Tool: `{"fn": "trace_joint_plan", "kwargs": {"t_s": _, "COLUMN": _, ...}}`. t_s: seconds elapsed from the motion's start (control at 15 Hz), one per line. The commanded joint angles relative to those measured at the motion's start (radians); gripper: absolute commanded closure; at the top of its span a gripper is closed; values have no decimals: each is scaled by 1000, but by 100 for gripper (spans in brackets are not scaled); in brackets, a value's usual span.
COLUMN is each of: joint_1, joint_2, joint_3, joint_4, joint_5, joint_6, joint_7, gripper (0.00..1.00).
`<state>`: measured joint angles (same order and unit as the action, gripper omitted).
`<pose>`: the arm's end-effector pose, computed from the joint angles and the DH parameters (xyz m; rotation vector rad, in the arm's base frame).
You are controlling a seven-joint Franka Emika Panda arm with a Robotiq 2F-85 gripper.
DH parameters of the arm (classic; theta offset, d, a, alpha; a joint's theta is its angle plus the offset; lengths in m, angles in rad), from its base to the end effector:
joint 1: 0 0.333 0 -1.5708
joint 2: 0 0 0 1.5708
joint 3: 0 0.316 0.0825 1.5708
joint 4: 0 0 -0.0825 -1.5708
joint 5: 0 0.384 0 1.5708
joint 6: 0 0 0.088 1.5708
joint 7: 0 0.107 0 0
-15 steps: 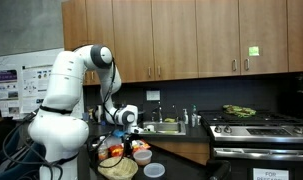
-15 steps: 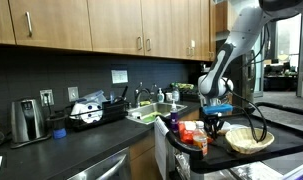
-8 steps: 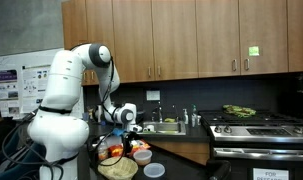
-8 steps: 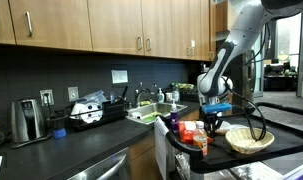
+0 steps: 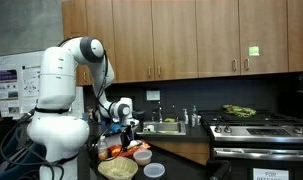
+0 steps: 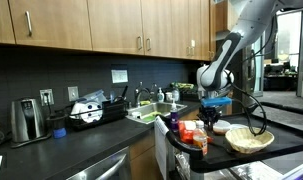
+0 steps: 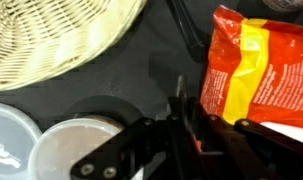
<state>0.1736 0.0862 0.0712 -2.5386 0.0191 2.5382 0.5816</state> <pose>0.4358 0.1092 0.2335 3.0705 -0.5476 -0.1337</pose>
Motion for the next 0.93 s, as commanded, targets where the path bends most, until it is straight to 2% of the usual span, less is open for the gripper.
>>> {"fn": "trace_joint_plan", "kwargs": {"t_s": 0.0, "joint_1": 4, "joint_2": -141, "joint_3": 24, "joint_4": -90, "joint_5": -16, "joint_6": -12, "joint_7": 68, "gripper": 96}}
{"fn": "trace_joint_plan", "kwargs": {"t_s": 0.2, "joint_1": -6, "joint_2": -237, "joint_3": 53, "joint_4": -164, "joint_5": 37, "joint_6": -23, "joint_7": 137, "gripper": 96}}
{"fn": "trace_joint_plan", "kwargs": {"t_s": 0.53, "joint_1": 1, "joint_2": -424, "joint_3": 99, "joint_4": -302, "joint_5": 205, "joint_6": -70, "joint_7": 234, "gripper": 96}}
{"fn": "trace_joint_plan", "kwargs": {"t_s": 0.67, "joint_1": -8, "joint_2": -430, "joint_3": 123, "joint_4": -249, "joint_5": 227, "joint_6": -108, "joint_7": 299, "gripper": 96}}
{"fn": "trace_joint_plan", "kwargs": {"t_s": 0.87, "joint_1": -10, "joint_2": -501, "joint_3": 149, "joint_4": -239, "joint_5": 250, "joint_6": -161, "joint_7": 413, "gripper": 96}}
